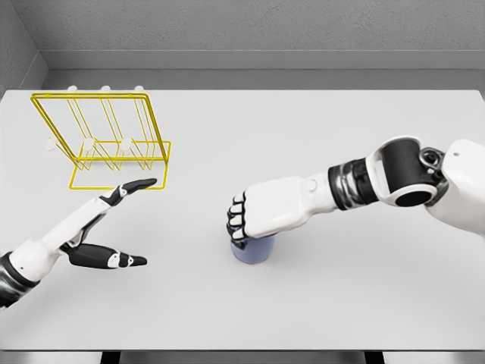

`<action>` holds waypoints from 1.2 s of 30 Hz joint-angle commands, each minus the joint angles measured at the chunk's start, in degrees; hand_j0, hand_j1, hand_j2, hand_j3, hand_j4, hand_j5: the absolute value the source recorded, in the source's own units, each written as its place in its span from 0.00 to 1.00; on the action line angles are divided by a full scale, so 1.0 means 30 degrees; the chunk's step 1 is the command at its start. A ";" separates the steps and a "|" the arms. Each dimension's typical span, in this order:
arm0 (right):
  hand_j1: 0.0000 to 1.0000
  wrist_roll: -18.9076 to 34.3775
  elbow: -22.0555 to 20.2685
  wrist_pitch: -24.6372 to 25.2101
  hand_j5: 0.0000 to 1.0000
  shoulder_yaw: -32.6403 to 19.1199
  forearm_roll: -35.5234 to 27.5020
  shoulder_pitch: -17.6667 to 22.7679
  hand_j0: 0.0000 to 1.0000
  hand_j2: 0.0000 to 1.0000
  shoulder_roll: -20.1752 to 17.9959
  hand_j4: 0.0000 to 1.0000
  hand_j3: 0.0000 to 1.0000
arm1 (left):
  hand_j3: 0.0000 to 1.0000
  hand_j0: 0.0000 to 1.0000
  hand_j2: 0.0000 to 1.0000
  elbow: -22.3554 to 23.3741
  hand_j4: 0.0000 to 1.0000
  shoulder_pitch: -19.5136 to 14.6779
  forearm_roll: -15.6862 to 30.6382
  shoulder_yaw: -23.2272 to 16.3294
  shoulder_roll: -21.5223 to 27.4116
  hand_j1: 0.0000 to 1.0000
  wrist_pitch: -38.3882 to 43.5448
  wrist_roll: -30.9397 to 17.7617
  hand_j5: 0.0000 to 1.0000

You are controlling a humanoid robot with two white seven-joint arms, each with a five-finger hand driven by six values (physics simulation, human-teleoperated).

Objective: Place the cup on the cup holder with both arms

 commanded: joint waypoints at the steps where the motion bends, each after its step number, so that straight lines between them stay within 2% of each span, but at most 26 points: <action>1: 0.44 -0.0014 -0.0002 0.0047 0.44 0.0156 0.0082 0.0000 0.44 0.44 0.0105 0.44 0.44 | 1.00 1.00 1.00 0.0015 1.00 0.0000 0.0073 0.0001 0.0026 1.00 0.0006 0.0028 1.00; 4: 0.53 -0.0014 0.0028 0.0047 0.53 0.0273 0.0141 0.0000 0.53 0.53 0.0076 0.53 0.53 | 1.00 1.00 1.00 0.0103 1.00 -0.0029 0.0073 -0.0029 -0.0033 1.00 0.0006 0.0116 1.00; 5: 0.68 -0.0043 -0.0001 0.0047 0.68 0.0274 0.0111 0.0000 0.68 0.68 0.0076 0.68 0.68 | 1.00 1.00 1.00 0.0220 1.00 -0.0029 0.0073 -0.0116 -0.0179 1.00 0.0006 0.0146 1.00; 6: 0.90 -0.0044 -0.0001 0.0047 0.90 0.0245 0.0111 0.0029 0.90 0.90 0.0076 0.90 0.90 | 1.00 1.00 1.00 0.0250 1.00 -0.0059 0.0073 -0.0292 -0.0179 1.00 0.0006 0.0146 1.00; 7: 1.00 -0.0073 0.0028 0.0047 1.00 0.0215 0.0111 0.0029 1.00 1.00 0.0046 1.00 1.00 | 1.00 1.00 1.00 0.0250 1.00 -0.0059 0.0073 -0.0380 -0.0179 1.00 0.0006 0.0146 1.00; 18: 1.00 -0.0073 0.0057 0.0047 1.00 -0.0078 0.0170 0.0029 1.00 1.00 -0.0276 1.00 1.00 | 1.00 1.00 1.00 0.0601 1.00 -0.0351 0.0190 -0.0907 -0.0413 1.00 0.0006 0.0146 1.00; 20: 1.00 -0.0132 0.0028 0.0047 1.00 -0.0107 0.0053 0.0029 1.00 1.00 -0.0598 1.00 1.00 | 1.00 1.00 1.00 0.1390 1.00 -0.1463 0.0161 -0.2252 -0.0677 1.00 0.0006 0.0146 1.00; 21: 1.00 -0.0161 0.0028 0.0047 1.00 -0.0136 -0.0006 0.0029 1.00 1.00 -0.0598 1.00 1.00 | 1.00 1.00 1.00 0.1538 1.00 -0.1728 0.0190 -0.2519 -0.0706 1.00 0.0006 0.0146 1.00; 30: 1.00 -0.0278 0.0028 0.0047 1.00 -0.2040 -0.0211 0.0059 1.00 1.00 -0.0627 1.00 1.00 | 1.00 1.00 1.00 0.1773 1.00 -0.2138 0.0220 -0.3398 -0.0824 1.00 0.0006 0.0175 1.00; 33: 1.00 -0.0278 0.0028 0.0047 1.00 -0.2890 -0.0795 0.0117 1.00 1.00 -0.0949 1.00 1.00 | 1.00 1.00 1.00 0.2183 1.00 -0.2783 0.0337 -0.4042 -0.0824 1.00 0.0006 0.0175 1.00; 36: 1.00 -0.0278 0.0115 0.0047 1.00 -0.4793 -0.2290 0.0673 1.00 1.00 -0.2501 1.00 1.00 | 1.00 1.00 1.00 0.2271 1.00 -0.2929 0.0981 -0.4189 -0.0824 1.00 0.0006 0.0175 1.00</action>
